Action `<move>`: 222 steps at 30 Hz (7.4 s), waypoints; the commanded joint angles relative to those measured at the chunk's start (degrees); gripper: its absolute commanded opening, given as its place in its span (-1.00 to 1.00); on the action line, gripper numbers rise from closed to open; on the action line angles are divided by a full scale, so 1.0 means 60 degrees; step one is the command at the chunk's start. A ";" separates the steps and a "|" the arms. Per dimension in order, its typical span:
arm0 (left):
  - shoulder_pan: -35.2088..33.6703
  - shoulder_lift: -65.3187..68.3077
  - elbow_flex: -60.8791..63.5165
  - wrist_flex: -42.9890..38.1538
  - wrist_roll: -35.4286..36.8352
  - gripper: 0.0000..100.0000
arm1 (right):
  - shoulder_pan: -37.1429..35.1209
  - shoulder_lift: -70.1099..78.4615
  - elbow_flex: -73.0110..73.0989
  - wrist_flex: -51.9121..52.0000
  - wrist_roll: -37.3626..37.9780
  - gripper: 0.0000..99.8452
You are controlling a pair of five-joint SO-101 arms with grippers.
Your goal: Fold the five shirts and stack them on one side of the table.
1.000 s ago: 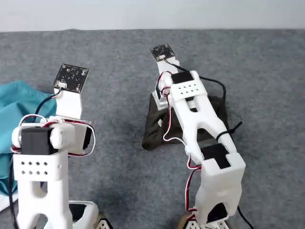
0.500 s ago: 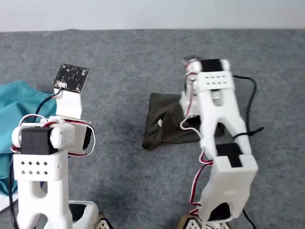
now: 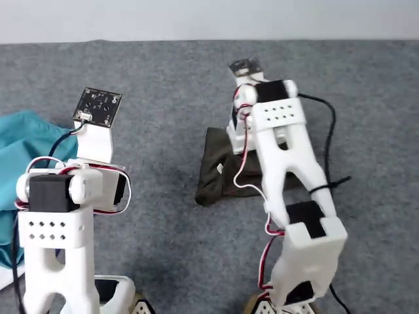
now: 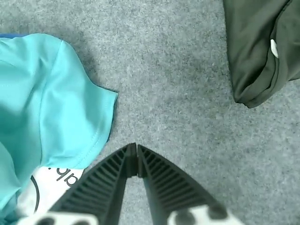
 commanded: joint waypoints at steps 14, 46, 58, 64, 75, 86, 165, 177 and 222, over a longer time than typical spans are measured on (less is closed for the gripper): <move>-0.0029 -0.0220 -0.0037 0.0147 -0.0059 -0.99 | -0.0110 0.2498 -0.3165 0.0681 -0.0117 -0.93; 0.0015 -0.0205 -0.0037 0.0132 -0.0059 -0.99 | 0.2586 -0.1516 0.1231 0.1853 0.5773 -0.60; 0.0029 -0.0205 -0.0022 0.0015 -0.0059 -0.99 | 0.1516 -0.3363 0.1099 0.1399 0.5040 -0.66; 0.0015 -0.0205 -0.0022 0.0015 -0.0059 -0.99 | 0.0388 -0.1971 0.0630 -0.0344 0.3399 -0.66; -0.0015 -0.0205 -0.0022 0.0059 -0.0059 -0.99 | 0.0037 0.2176 -0.3165 0.0227 0.2212 -0.43; -0.0015 -0.0205 0.0154 0.0015 -0.0073 -0.99 | -0.0183 0.4769 -0.6403 0.1634 0.2183 -0.43; -0.0029 -0.0278 0.0256 -0.0029 -0.0571 -0.99 | 0.0168 -0.3114 0.2930 0.1121 0.1788 -0.98; -0.0029 -0.0220 0.0271 0.0000 -0.0586 -0.99 | 0.2352 -0.0359 -0.0557 0.1238 0.1260 -0.65; -0.1392 -0.0278 0.1004 0.0088 -0.0601 -0.99 | 0.2703 0.4388 -0.5040 0.1106 0.1231 -0.96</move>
